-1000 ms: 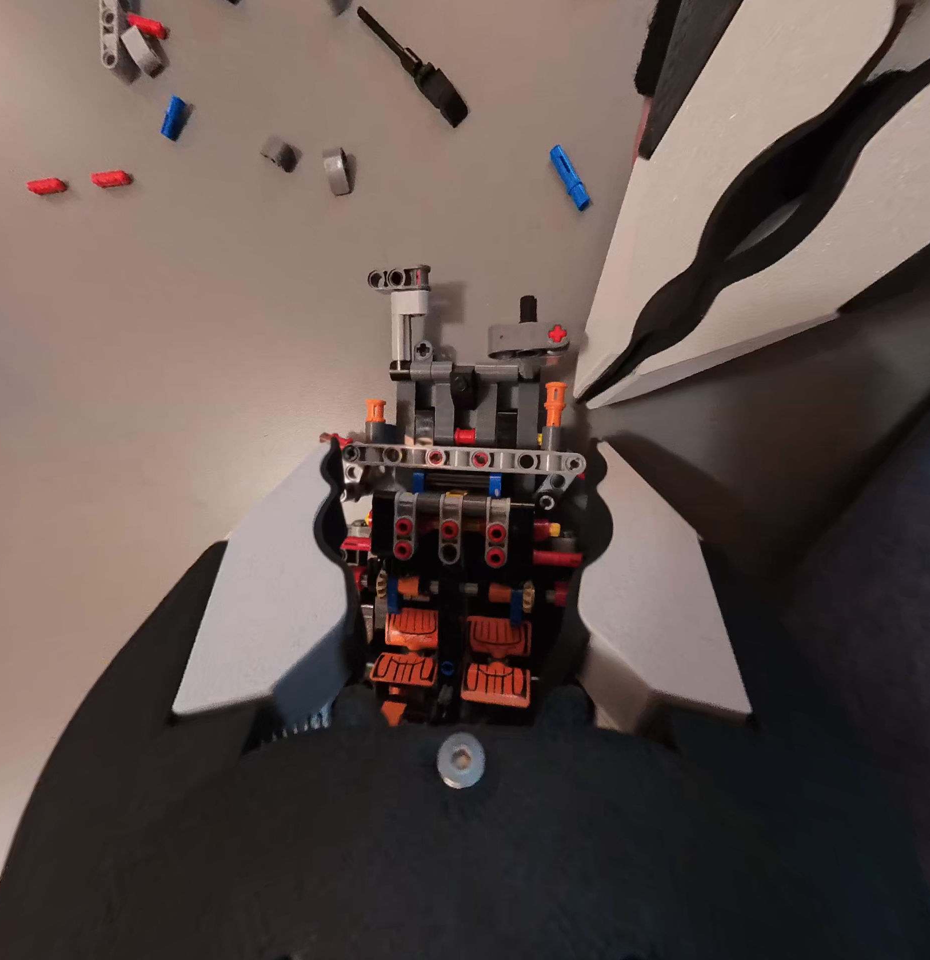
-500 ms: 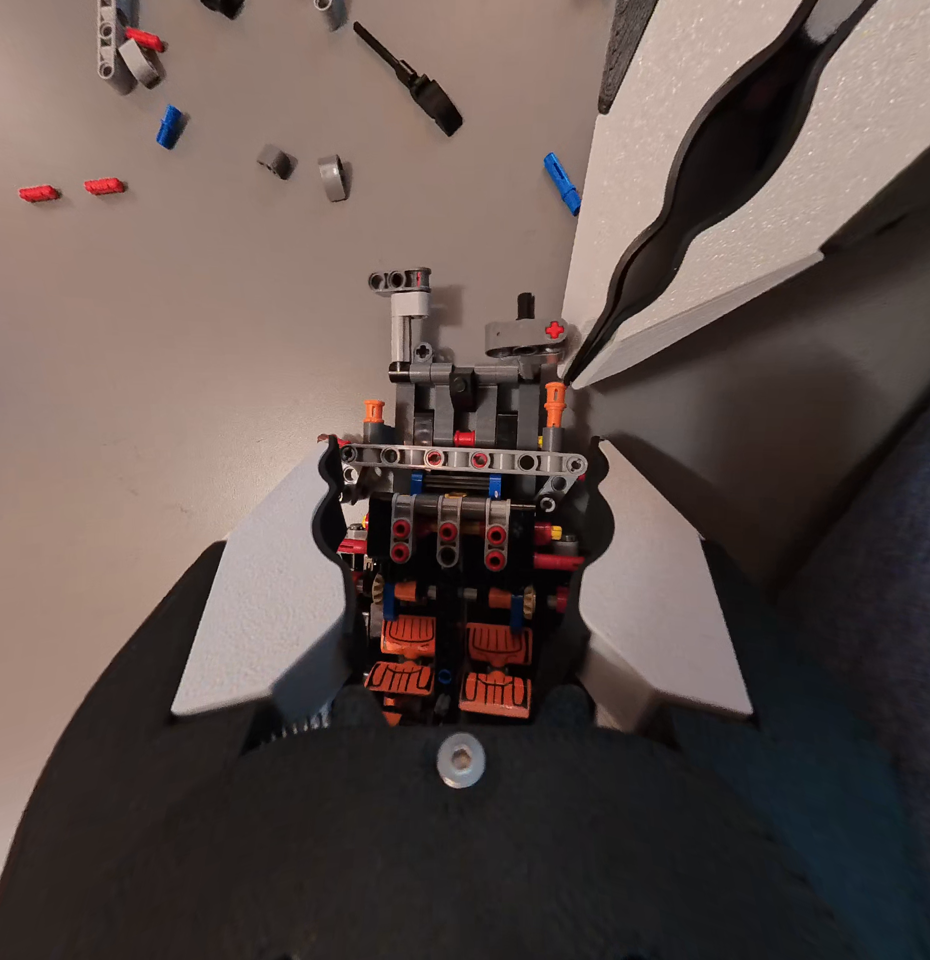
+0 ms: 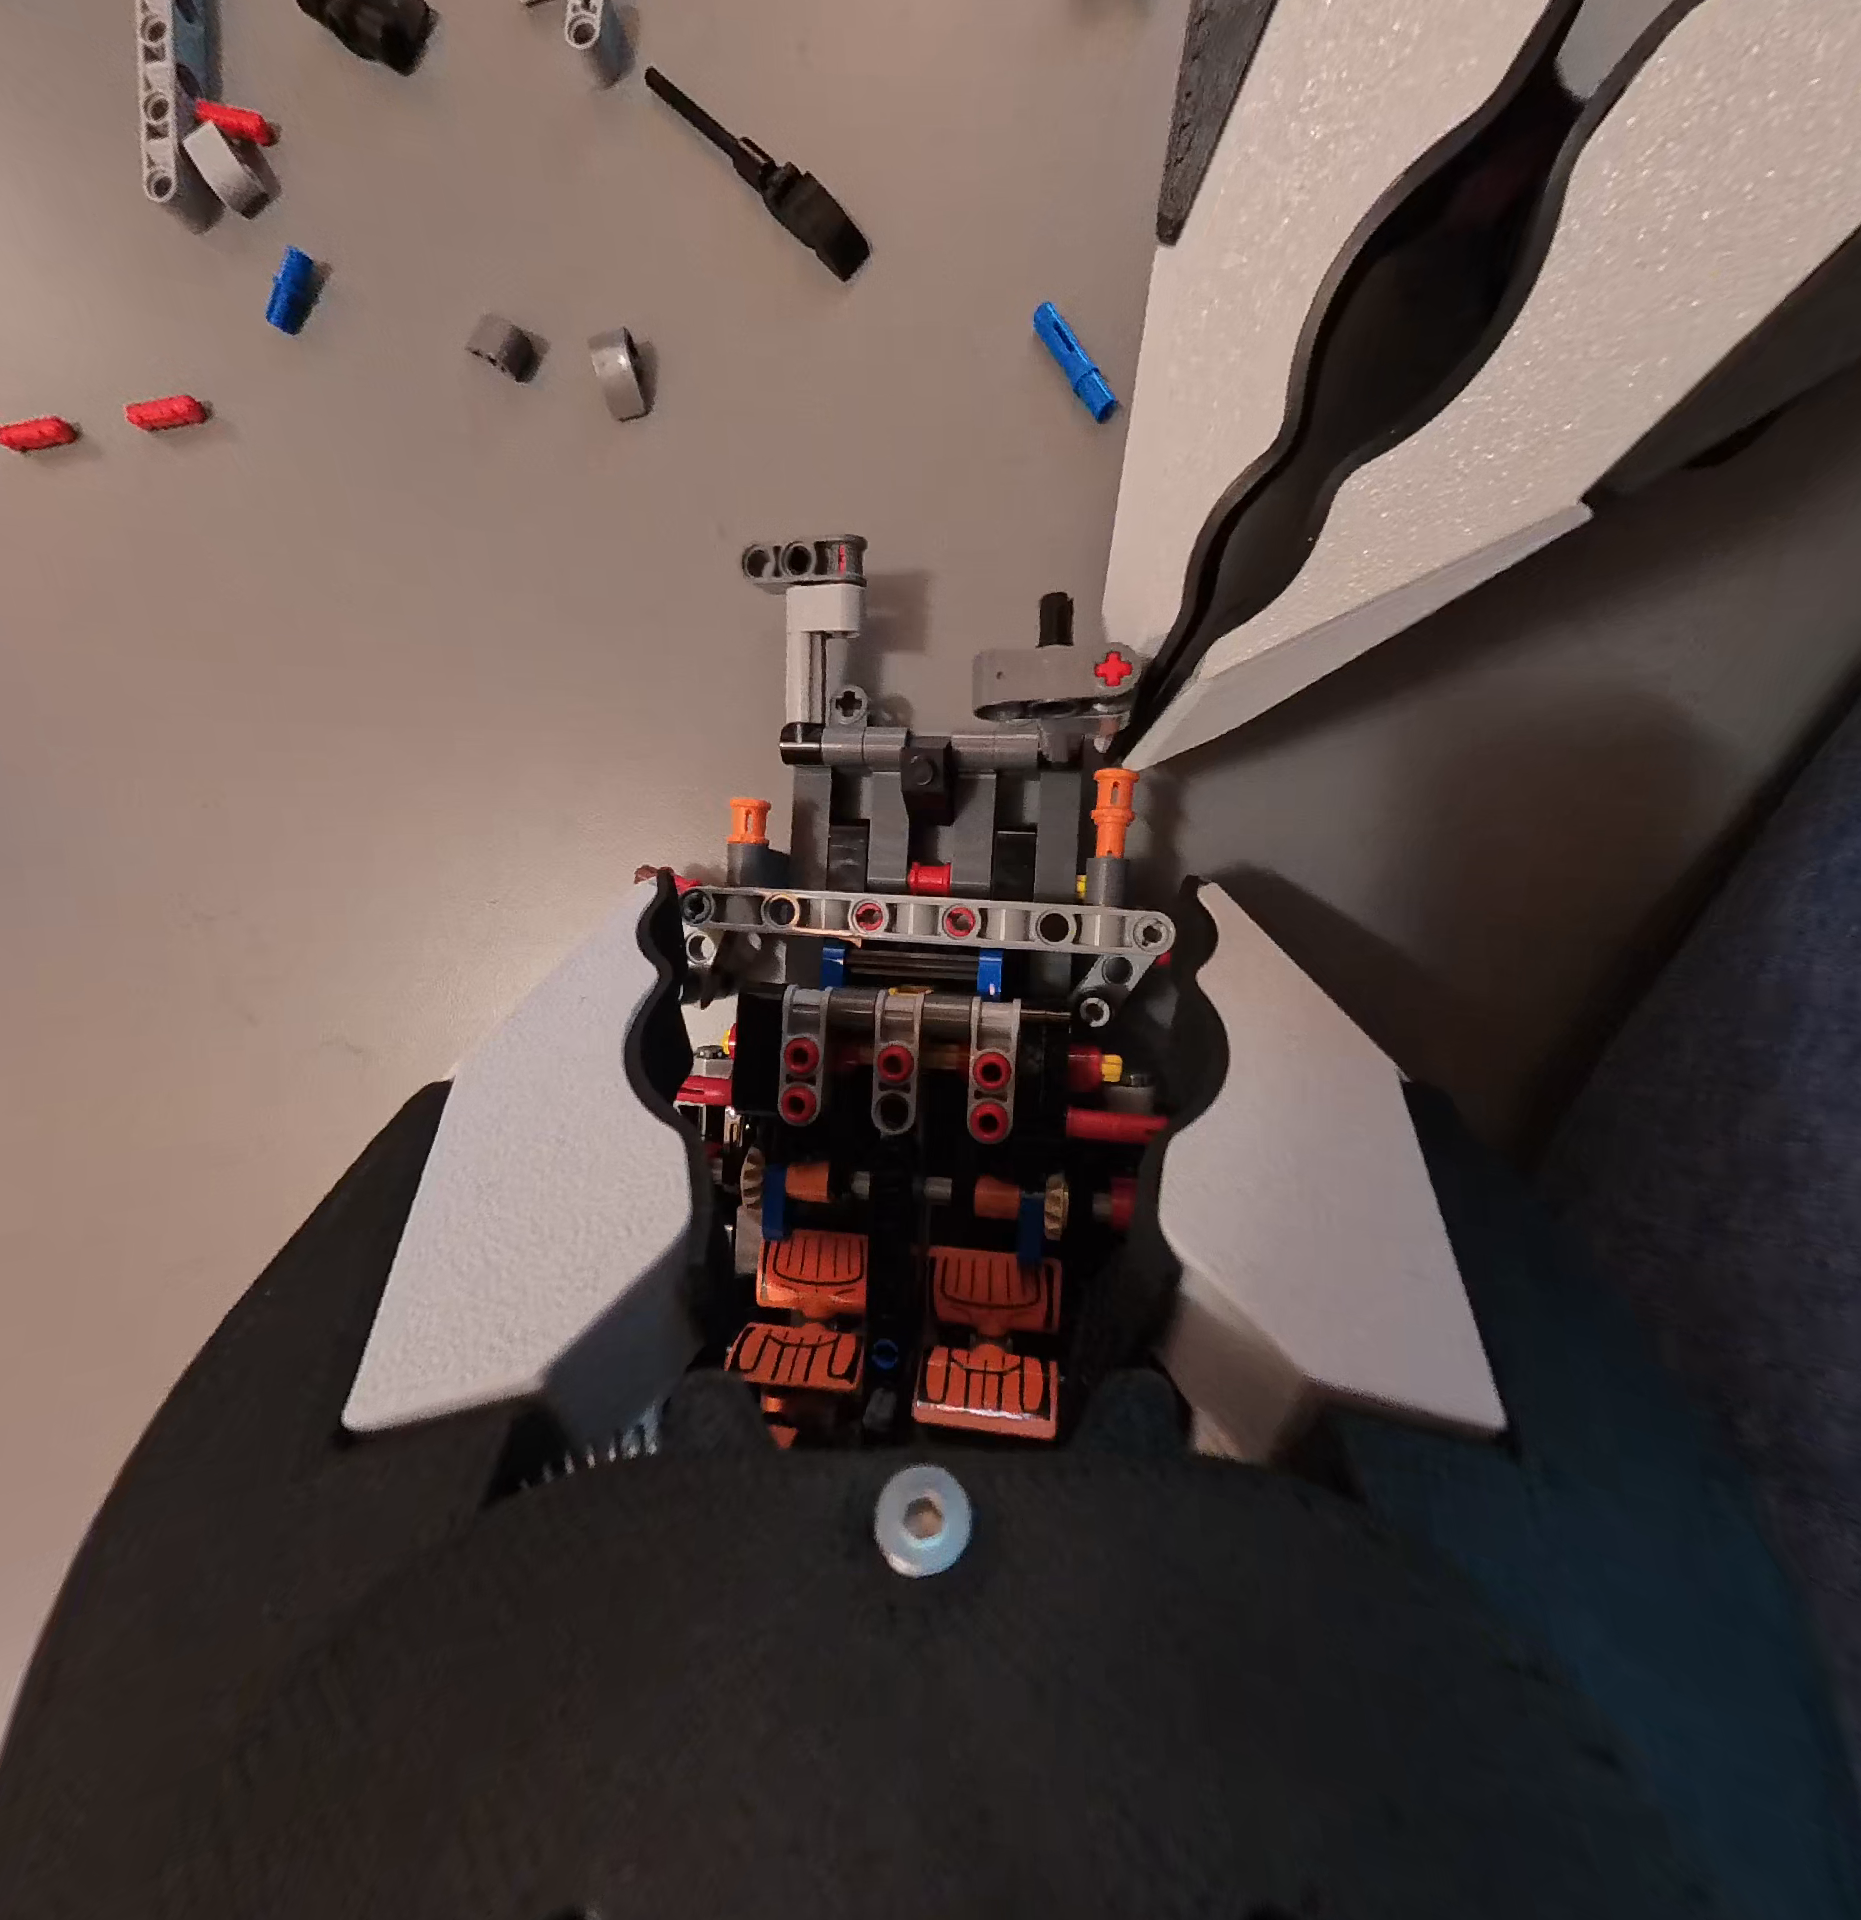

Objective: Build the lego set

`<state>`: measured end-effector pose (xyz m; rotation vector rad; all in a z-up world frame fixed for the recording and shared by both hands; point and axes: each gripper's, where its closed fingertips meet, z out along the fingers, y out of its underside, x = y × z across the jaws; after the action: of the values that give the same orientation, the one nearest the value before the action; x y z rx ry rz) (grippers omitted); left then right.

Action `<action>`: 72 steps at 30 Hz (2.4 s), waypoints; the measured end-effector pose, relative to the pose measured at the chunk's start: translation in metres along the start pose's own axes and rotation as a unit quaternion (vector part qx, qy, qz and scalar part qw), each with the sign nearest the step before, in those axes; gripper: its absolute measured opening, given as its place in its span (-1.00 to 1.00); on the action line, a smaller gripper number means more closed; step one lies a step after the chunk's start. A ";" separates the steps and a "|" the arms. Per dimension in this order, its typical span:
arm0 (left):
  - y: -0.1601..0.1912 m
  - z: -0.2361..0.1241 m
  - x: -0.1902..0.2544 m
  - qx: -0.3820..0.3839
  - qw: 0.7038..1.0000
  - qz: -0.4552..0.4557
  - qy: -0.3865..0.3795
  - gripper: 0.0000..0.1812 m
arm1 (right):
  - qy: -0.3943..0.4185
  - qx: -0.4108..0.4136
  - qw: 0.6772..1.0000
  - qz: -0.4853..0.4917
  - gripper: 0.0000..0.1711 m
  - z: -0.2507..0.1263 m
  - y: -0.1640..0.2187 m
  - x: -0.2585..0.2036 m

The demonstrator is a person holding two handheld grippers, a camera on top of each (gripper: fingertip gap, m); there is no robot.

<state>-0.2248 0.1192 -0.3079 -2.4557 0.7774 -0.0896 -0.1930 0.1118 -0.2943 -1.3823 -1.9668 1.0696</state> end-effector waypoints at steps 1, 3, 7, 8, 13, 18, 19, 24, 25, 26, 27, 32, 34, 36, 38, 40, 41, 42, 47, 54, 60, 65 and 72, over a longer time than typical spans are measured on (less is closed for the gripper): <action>0.001 -0.001 0.000 -0.002 1.000 0.002 0.000 0.00 | -0.002 0.000 1.000 -0.002 -1.00 0.000 0.000 -0.001; 0.000 -0.002 0.002 -0.004 1.000 0.001 0.002 0.00 | -0.004 0.001 1.000 -0.004 -1.00 0.000 0.000 -0.002; -0.001 -0.009 -0.001 -0.007 1.000 -0.006 -0.005 0.06 | -0.014 0.010 1.000 -0.001 -1.00 -0.002 -0.003 -0.005; 0.000 -0.009 -0.001 -0.010 1.000 -0.002 -0.006 0.07 | -0.013 0.010 1.000 -0.002 -1.00 -0.001 -0.003 -0.005; 0.005 0.000 0.000 -0.027 1.000 0.003 -0.013 0.04 | -0.009 0.008 1.000 -0.005 -1.00 -0.001 -0.003 -0.004; 0.007 -0.002 0.001 -0.025 1.000 0.001 -0.008 0.02 | -0.012 0.009 1.000 -0.010 -1.00 0.001 -0.004 -0.007; 0.007 -0.002 0.001 -0.023 1.000 0.001 -0.007 0.02 | -0.012 0.009 1.000 -0.010 -1.00 0.001 -0.004 -0.007; 0.007 -0.002 0.001 -0.013 1.000 0.003 -0.005 0.02 | -0.006 0.010 1.000 -0.011 -1.00 0.001 -0.005 -0.008; 0.007 -0.002 0.001 -0.009 1.000 0.002 -0.005 0.02 | -0.006 0.011 1.000 -0.011 -1.00 0.001 -0.005 -0.008; 0.007 -0.002 0.001 -0.004 1.000 0.003 -0.005 0.02 | -0.006 0.011 1.000 -0.012 -1.00 0.001 -0.005 -0.009; 0.007 -0.002 0.002 0.001 1.000 0.003 -0.005 0.02 | -0.009 0.011 1.000 -0.012 -1.00 0.002 -0.006 -0.011; 0.007 -0.002 0.003 0.004 1.000 0.008 -0.008 0.01 | -0.007 0.009 1.000 -0.009 -1.00 0.004 -0.007 -0.015; 0.008 -0.002 0.003 0.007 1.000 0.007 -0.009 0.01 | -0.004 0.011 1.000 -0.010 -1.00 0.004 -0.007 -0.015; 0.008 -0.003 0.004 0.009 1.000 0.012 -0.007 0.01 | 0.004 0.011 1.000 -0.020 -1.00 0.005 -0.007 -0.017; 0.008 -0.003 0.004 0.013 1.000 0.009 -0.008 0.01 | 0.010 0.011 1.000 -0.025 -1.00 0.005 -0.008 -0.017; 0.008 -0.003 0.004 0.017 1.000 0.007 -0.007 0.01 | 0.012 0.012 0.999 -0.029 -1.00 0.005 -0.009 -0.017; 0.008 -0.003 0.004 0.020 1.000 0.007 -0.007 0.01 | 0.014 0.012 0.999 -0.033 -1.00 0.006 -0.009 -0.018; 0.008 -0.003 0.004 0.022 1.000 0.010 -0.009 0.01 | 0.014 0.011 0.999 -0.036 -1.00 0.006 -0.008 -0.019; 0.006 -0.002 0.002 0.036 0.999 0.008 -0.014 -0.07 | 0.017 0.015 0.999 -0.049 -1.00 0.008 -0.011 -0.023; 0.007 -0.005 0.002 0.025 1.000 0.012 -0.001 -0.08 | 0.012 0.009 0.999 -0.042 -1.00 0.009 -0.008 -0.021; 0.016 -0.014 0.003 -0.007 0.999 0.031 -0.014 0.05 | 0.008 0.006 0.999 -0.043 -1.00 0.009 -0.007 -0.021; 0.018 -0.026 0.003 -0.007 1.000 0.024 -0.017 0.07 | 0.008 -0.003 0.999 -0.053 -1.00 0.012 -0.005 -0.024; 0.027 -0.036 0.006 -0.023 0.999 0.049 0.004 0.06 | -0.006 0.001 0.998 -0.055 -1.00 0.012 -0.007 -0.031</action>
<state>-0.2415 0.0801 -0.2917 -2.4561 0.9124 -0.0454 -0.1947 0.0784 -0.2944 -1.2539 -2.0251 1.0312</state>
